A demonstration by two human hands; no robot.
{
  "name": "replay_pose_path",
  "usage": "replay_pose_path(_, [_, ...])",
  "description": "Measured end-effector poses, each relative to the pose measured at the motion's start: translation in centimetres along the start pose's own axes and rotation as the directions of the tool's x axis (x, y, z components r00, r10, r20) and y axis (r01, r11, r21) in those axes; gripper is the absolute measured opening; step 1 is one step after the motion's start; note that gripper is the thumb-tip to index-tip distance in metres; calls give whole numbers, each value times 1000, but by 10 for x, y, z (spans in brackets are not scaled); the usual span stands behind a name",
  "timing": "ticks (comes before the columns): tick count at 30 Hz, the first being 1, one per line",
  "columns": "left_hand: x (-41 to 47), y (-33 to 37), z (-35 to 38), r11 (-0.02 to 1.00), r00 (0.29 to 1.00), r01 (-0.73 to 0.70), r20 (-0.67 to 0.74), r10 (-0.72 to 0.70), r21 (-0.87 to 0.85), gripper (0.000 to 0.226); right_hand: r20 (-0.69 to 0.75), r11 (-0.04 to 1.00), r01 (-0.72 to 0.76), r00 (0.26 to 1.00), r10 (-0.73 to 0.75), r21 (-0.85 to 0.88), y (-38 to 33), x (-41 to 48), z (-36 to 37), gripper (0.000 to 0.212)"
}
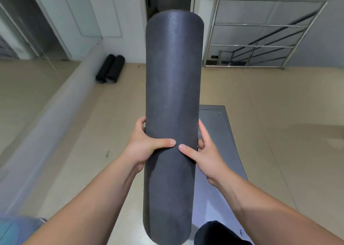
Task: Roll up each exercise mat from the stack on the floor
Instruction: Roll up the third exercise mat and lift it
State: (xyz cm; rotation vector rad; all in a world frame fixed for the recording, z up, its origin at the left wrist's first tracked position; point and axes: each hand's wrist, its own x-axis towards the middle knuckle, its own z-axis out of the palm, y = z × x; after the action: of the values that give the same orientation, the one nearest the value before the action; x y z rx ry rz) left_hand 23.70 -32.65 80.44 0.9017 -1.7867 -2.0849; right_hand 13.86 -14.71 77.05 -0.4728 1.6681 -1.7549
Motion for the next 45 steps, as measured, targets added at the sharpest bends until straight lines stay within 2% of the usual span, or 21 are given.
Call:
replay_pose_path(3, [31, 31, -23, 999, 999, -42, -1, 42, 15, 109, 6, 998, 49, 999, -49, 28, -20, 37, 21, 89])
replay_pose_path(8, [120, 61, -57, 996, 996, -86, -11, 86, 31, 107, -4, 993, 93, 996, -93, 73, -28, 138, 50, 98])
replay_pose_path(15, [294, 114, -121, 997, 996, -47, -72, 52, 66, 112, 82, 987, 42, 995, -55, 156, -43, 331, 96, 96])
replay_pose_path(20, [404, 160, -171, 999, 994, -34, -107, 37, 27, 106, 115, 993, 26, 993, -39, 114, -80, 456, 136, 88])
replay_pose_path(24, [493, 178, -222, 1000, 991, -29, -130, 30, 9, 110, 157, 999, 27, 987, -33, 42, -91, 552, 173, 85])
replay_pose_path(28, [596, 191, -283, 1000, 994, -23, -103, 21, -17, 114, 62, 1000, 11, 998, -11, 1, -90, 656, 222, 87])
replay_pose_path(33, [725, 230, -371, 1000, 1000, -16, 3, 16, 0, 96, -24, 999, -8, 1000, 7, -53, -101, 786, 299, 93])
replay_pose_path(36, [795, 263, -413, 999, 998, -7, 59, 5, 40, 101, -65, 998, -12, 998, 8, -60, -117, 853, 335, 93])
replay_pose_path(41, [916, 304, -447, 996, 993, 7, 117, -17, 84, 108, -138, 998, -49, 989, 43, -38, -137, 970, 360, 102])
replay_pose_path(45, [1026, 319, -458, 994, 993, 35, 108, -46, 100, 108, -135, 998, -59, 989, 55, -27, -135, 1083, 358, 98])
